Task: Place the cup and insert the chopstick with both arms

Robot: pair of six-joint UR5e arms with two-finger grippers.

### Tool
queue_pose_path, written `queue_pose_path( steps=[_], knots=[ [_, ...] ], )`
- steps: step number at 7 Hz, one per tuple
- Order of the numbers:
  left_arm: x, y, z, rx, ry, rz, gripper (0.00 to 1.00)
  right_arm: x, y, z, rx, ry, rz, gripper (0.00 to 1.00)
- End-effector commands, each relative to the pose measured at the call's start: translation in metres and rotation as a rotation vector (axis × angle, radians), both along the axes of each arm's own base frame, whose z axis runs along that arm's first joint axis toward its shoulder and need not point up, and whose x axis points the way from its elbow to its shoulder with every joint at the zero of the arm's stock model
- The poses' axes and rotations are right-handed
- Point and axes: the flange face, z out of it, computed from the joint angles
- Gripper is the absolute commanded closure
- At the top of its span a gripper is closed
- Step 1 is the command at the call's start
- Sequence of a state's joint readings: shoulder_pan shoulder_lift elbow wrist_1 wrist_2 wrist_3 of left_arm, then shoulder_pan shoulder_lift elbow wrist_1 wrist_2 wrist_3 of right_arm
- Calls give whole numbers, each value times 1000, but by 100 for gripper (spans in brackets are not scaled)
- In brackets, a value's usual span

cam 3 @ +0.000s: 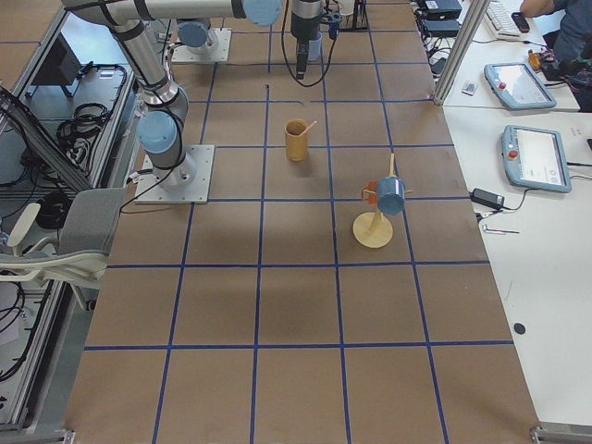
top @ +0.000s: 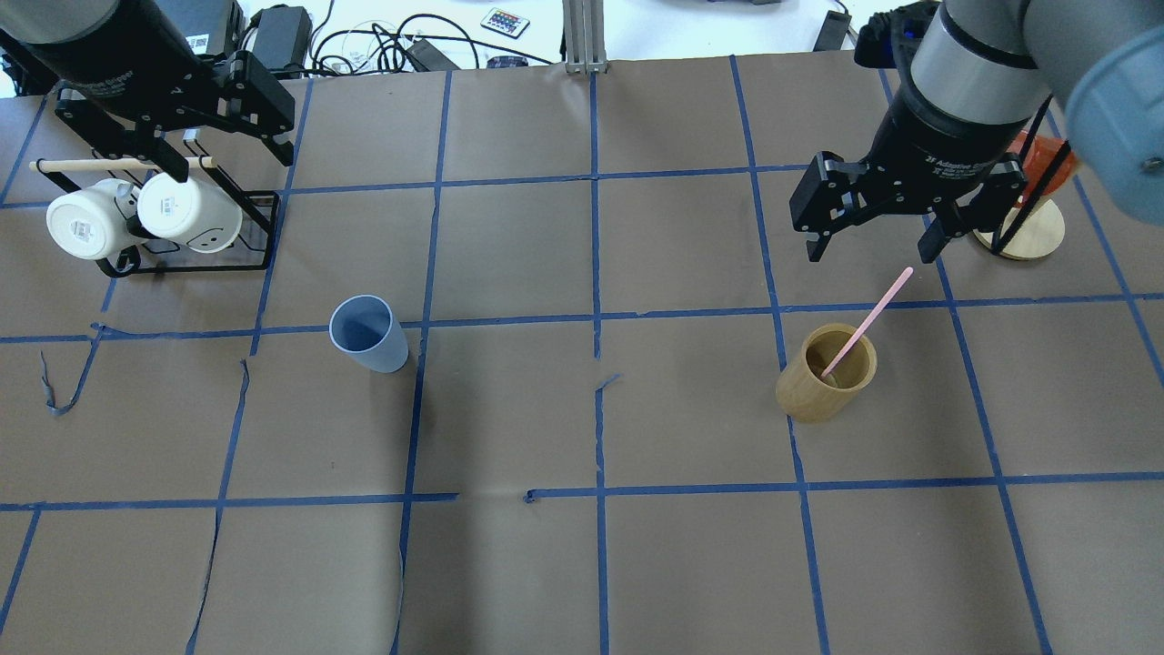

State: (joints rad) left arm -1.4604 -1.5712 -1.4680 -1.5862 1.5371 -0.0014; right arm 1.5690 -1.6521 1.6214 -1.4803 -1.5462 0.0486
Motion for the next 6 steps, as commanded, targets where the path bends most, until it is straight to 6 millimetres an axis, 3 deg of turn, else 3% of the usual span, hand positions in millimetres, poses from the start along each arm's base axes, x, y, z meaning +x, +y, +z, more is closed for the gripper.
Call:
queue_pose_path(
  steps=[1,6],
  knots=[
    [0,2,2,-3,0,0,0,0,0,0,0,0,6,0],
    [0,2,6,-28,-4,-4,0,-1,0,0,0,2,-2,0]
  ],
)
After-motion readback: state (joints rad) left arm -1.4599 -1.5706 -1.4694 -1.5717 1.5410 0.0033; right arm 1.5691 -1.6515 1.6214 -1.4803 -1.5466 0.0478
